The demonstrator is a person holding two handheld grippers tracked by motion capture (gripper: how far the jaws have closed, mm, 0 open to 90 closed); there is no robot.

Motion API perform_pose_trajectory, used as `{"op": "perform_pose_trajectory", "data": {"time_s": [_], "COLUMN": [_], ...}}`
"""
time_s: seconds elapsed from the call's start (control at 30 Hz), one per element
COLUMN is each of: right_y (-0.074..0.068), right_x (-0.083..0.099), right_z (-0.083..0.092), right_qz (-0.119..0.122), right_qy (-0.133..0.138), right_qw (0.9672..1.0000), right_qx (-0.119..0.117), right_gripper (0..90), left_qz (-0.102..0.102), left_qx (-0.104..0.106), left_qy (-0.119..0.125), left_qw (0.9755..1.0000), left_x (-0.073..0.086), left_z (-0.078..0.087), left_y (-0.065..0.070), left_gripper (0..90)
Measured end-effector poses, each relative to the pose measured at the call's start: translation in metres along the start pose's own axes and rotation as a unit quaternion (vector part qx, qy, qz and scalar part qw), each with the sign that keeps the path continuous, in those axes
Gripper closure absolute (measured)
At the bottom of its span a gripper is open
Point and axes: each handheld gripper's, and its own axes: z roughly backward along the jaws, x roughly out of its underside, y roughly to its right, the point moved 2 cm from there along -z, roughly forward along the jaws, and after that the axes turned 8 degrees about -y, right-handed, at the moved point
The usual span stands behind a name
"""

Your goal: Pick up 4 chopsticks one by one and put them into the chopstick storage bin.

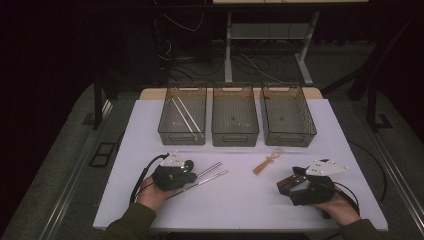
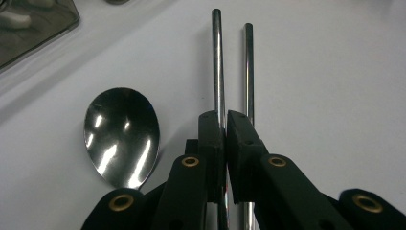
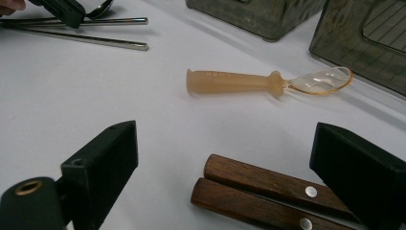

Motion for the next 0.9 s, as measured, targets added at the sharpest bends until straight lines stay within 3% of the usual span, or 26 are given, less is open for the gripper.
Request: {"op": "perform_pose_trajectory", "data": {"time_s": [0.2,0.43,0.6,0.7,0.9], "right_y": [0.0,0.0,0.0,0.0,0.001], "right_x": [0.0,0.0,0.0,0.0,0.0], "right_z": [0.0,-0.001,-0.001,-0.001,-0.001], "right_qz": [0.002,0.001,0.0,-0.001,-0.001], "right_qy": [0.0,0.0,-0.002,-0.001,0.0], "right_qw": [1.0,1.0,1.0,1.0,1.0], "right_qx": [-0.001,-0.001,-0.002,-0.001,-0.001], "right_gripper": [9.5,9.5,9.5,9.5,9.5], "left_qz": [0.015,0.016,0.021,0.01,0.017], "left_qx": [0.002,-0.002,-0.003,-0.007,-0.01], "left_qy": [-0.005,-0.009,-0.005,-0.002,0.015], "left_qw": [0.9999,0.9998,0.9998,0.9999,0.9997], "left_x": [-0.004,-0.013,-0.02,-0.025,-0.03], "left_z": [0.002,0.005,0.008,0.011,0.017], "left_y": [-0.001,0.0,-0.001,-0.003,-0.004], "left_gripper": [85.2,85.3,85.3,85.3,85.3]}}
